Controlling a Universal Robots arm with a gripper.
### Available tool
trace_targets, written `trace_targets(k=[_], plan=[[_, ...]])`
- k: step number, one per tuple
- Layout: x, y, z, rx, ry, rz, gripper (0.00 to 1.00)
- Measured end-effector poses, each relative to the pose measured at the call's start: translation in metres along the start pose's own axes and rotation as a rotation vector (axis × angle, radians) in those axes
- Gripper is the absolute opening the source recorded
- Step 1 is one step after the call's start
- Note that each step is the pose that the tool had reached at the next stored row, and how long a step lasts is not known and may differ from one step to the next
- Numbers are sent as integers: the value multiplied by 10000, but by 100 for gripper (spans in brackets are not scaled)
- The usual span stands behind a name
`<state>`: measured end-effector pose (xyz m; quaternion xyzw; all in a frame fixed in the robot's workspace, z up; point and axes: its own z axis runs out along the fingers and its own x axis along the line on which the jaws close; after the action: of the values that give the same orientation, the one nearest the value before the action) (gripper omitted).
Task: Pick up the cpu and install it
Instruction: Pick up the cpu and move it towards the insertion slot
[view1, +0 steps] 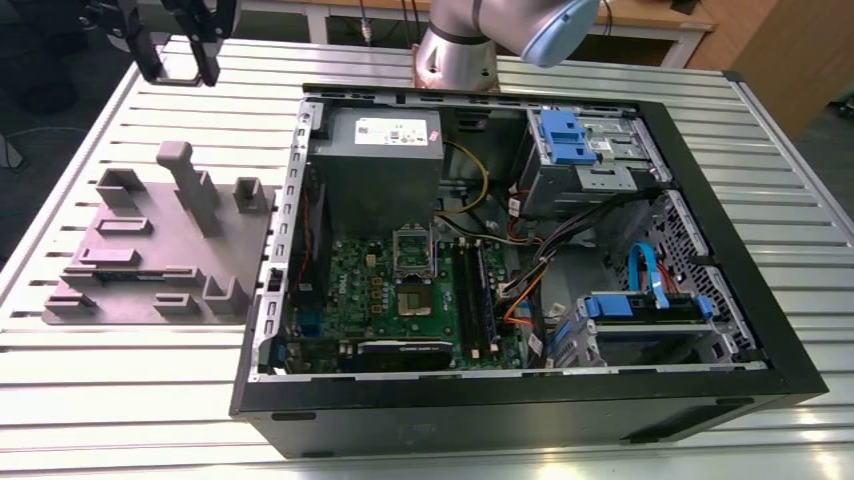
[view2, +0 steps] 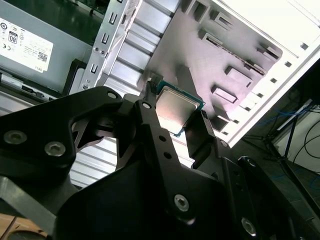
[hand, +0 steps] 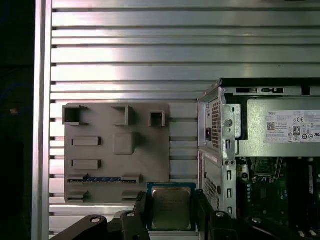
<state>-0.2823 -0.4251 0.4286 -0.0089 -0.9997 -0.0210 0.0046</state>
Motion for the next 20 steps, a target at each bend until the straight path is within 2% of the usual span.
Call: trace_targets(k=[12,20], plan=[[-114,-19,10,0,-1,0,47],[-288,-16,12,0,0,0,47]])
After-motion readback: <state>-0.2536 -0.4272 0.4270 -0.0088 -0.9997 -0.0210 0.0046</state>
